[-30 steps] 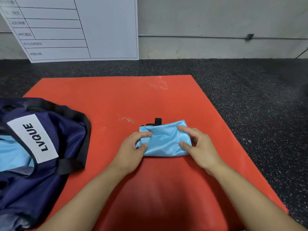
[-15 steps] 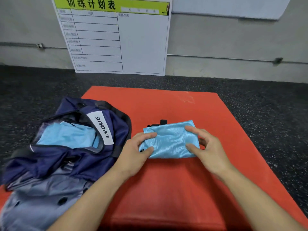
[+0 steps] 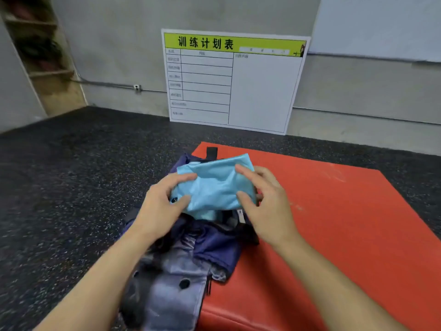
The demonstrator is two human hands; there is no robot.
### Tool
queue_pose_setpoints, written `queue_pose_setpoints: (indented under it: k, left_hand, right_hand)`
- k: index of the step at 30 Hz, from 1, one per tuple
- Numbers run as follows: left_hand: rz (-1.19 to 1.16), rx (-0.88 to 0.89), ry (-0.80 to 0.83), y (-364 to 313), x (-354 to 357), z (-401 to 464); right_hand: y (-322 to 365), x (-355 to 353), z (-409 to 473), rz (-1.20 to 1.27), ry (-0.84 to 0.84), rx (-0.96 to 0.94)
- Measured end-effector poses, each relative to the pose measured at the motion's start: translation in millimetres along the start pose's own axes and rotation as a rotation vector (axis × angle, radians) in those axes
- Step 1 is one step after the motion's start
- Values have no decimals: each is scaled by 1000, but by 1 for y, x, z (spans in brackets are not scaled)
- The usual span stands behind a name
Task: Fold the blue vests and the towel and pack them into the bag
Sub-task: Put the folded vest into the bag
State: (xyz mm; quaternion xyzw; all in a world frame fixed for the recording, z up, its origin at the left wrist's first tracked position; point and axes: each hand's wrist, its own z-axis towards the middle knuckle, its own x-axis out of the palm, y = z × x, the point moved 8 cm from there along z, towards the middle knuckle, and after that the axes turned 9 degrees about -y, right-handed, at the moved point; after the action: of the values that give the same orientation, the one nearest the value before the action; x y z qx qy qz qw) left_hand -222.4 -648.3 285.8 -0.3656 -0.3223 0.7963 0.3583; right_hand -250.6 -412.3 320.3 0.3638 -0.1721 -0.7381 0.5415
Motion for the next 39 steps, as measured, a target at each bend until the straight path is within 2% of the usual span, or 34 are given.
queue_pose_setpoints:
  k: [2,4,6,9,12,17,20,24,25,27,28,30,33,36,39]
  left_hand:
    - [29,-33,-27,27,-22,22]
    - [129,-63,-21,53,-31,37]
    - [244,-77,21,78,-31,41]
    - [436,-55,172,114,-25,33]
    - [549,-18,235,131,-26,27]
    - [582,89,239,123,-22,39]
    - [565,31,222,121,-26,46]
    - [659,-62,296,121,-24,47]
    - [716,-23,256,117,-25,49]
    - [786,190,150,97,-20,55]
    - [757,290,112,85,-13,55]
    - [653,377,128,75,5,55]
    - [581,269,259,98,32,50]
    - [558,52,313,134,39,37]
    - [532,-20,335,148,43,19]
  right_hand:
    - [14,34,13,-104,-13,-86]
    - [13,67,18,-197,18,-95]
    - [-2,99,14,-276,110,-43]
    - [-33,133,-6,-459,297,7]
    - [-56,139,-19,-579,370,40]
    - [-69,133,-13,-583,377,117]
    - [-69,128,-9,-582,410,175]
    - [-64,127,-5,-619,467,186]
    - [-60,128,-3,-657,460,151]
    - [-48,133,3,-684,382,18]
    - [-40,139,4,-646,341,-49]
    - [-35,156,5,-564,331,-137]
    - [-55,186,-1,-560,471,-68]
    - [-83,202,-20,-579,612,93]
    - [-97,209,-37,-588,670,128]
